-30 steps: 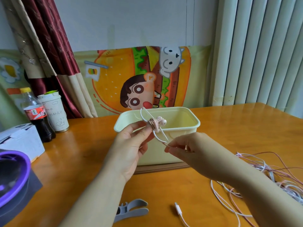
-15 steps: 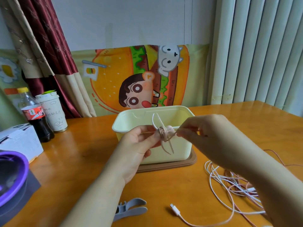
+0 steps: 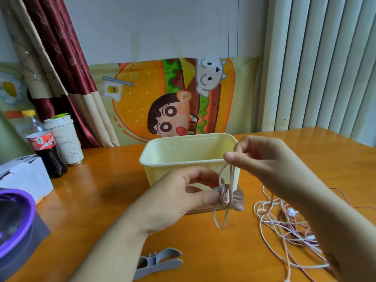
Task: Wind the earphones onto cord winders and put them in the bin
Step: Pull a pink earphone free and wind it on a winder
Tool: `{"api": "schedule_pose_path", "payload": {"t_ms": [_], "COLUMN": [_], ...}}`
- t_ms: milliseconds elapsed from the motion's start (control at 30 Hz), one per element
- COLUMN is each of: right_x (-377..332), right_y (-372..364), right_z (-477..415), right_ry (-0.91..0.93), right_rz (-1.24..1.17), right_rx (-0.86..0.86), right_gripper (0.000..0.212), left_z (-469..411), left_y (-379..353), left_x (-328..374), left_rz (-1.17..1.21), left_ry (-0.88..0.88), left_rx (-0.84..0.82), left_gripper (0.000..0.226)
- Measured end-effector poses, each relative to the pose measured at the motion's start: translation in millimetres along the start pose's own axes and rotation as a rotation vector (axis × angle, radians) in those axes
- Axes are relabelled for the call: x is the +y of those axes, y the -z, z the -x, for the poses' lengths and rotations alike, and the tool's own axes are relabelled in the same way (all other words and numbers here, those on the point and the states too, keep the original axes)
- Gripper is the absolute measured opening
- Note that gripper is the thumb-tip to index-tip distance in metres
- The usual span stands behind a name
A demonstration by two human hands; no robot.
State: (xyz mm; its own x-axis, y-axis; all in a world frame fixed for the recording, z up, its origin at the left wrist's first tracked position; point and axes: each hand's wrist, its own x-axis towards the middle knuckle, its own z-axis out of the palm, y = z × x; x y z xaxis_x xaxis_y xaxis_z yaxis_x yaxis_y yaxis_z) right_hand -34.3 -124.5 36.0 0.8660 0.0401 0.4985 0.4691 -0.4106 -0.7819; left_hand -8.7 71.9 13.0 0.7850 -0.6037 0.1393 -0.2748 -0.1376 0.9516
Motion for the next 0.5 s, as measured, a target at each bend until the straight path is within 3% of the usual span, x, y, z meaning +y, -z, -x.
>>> {"api": "schedule_pose_path", "payload": {"t_ms": [167,233,300,433,500], "right_x": [15,20,22,18,18], "right_y": [-5,-13,-25,-39,-38], "right_z": [-2,-1,1,4,4], "right_ry": [-0.162,-0.235,-0.288,-0.346,-0.323], "right_rz": [-0.427,-0.507,-0.537,-0.515,-0.358], "right_rx": [-0.183,-0.235,-0.25,-0.197,-0.215], "right_gripper": [0.048,0.062,0.063,0.035,0.036], "left_z": [1,1,-1,-8,-11], "left_y": [3,2,0,-5,-5], "left_x": [2,5,5,0,-2], "left_rz": [0.078,0.177,0.361,0.652,0.731], "left_ry": [-0.054,-0.071,-0.044,0.017,0.04], "left_rx": [-0.023,0.005,0.08,0.228,0.273], "left_gripper": [0.03,0.034,0.034,0.037,0.043]}}
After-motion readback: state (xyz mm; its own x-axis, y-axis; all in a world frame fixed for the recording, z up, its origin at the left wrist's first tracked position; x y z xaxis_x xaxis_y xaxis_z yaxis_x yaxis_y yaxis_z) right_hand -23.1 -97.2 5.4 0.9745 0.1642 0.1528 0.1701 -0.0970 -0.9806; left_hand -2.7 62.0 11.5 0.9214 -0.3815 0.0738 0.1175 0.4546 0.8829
